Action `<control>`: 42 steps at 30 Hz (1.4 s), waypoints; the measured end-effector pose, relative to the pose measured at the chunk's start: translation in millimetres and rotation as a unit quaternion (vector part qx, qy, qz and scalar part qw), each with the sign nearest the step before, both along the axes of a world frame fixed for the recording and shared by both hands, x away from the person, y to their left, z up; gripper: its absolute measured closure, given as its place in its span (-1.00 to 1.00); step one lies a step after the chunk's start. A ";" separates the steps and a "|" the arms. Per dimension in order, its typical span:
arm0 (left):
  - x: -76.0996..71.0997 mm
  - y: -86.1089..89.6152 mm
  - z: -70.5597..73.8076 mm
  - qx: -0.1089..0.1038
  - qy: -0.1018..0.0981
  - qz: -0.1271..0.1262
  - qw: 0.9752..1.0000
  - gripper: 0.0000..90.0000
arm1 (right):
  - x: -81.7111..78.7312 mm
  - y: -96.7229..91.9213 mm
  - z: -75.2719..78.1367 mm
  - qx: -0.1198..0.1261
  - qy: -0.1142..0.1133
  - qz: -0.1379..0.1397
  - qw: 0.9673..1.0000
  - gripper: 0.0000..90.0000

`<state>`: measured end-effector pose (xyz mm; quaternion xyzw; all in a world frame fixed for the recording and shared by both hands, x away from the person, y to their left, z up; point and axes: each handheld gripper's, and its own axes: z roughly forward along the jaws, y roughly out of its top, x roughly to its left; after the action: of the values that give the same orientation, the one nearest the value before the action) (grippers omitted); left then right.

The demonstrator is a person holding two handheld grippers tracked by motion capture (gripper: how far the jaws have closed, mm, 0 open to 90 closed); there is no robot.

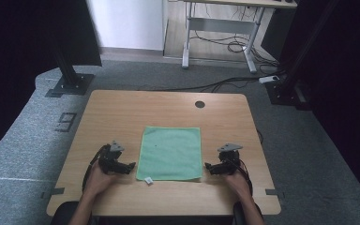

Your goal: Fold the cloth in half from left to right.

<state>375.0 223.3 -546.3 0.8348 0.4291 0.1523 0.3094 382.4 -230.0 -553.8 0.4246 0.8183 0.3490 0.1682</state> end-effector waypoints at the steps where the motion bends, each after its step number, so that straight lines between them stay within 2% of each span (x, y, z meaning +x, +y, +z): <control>1: 0.6 -0.2 -0.1 0.000 -0.002 0.001 1.000 -0.97 | -1.0 0.7 2.0 0.005 -0.003 -0.003 1.000 -0.98; 4: 0.6 -0.6 0.3 0.005 -0.006 0.004 1.000 -0.97 | -5.5 5.1 10.1 0.015 -0.019 -0.002 1.000 -0.98; 8: 0.7 0.0 -0.4 0.002 -0.004 0.007 1.000 -0.97 | -11.7 17.0 14.4 0.023 -0.019 0.020 0.999 -0.96; 12: 0.8 0.8 -1.1 -0.001 -0.004 0.006 1.000 -0.98 | -16.9 32.4 12.6 0.010 -0.011 0.044 0.999 -0.97; 15: 0.4 1.1 -1.4 -0.003 -0.006 0.006 1.000 -0.98 | -19.5 41.0 10.2 -0.015 -0.007 0.058 0.998 -0.98; 18: 0.2 1.3 -1.9 -0.004 -0.008 0.006 1.000 -0.98 | -19.4 43.1 6.4 -0.041 0.001 0.062 0.997 -1.00; 20: 0.1 1.4 -2.0 -0.004 -0.009 0.006 1.000 -0.98 | -18.0 40.9 4.9 -0.043 0.006 0.062 0.997 -1.00; 22: 0.0 1.5 -2.1 -0.004 -0.009 0.005 1.000 -0.98 | -16.4 37.1 5.2 -0.044 0.011 0.056 0.997 -1.00; 30: -0.1 1.4 -2.3 -0.004 -0.010 0.007 1.000 -0.99 | -7.4 13.6 5.3 -0.048 0.004 0.011 0.999 -1.00; 42: -0.2 0.3 -2.3 -0.004 -0.009 0.014 1.000 -0.99 | -0.5 -9.6 5.5 -0.057 -0.012 -0.036 0.998 -1.00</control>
<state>374.8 223.6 -548.7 0.8259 0.4384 0.1627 0.3149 381.9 -239.7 -548.3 0.4394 0.8191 0.3003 0.2140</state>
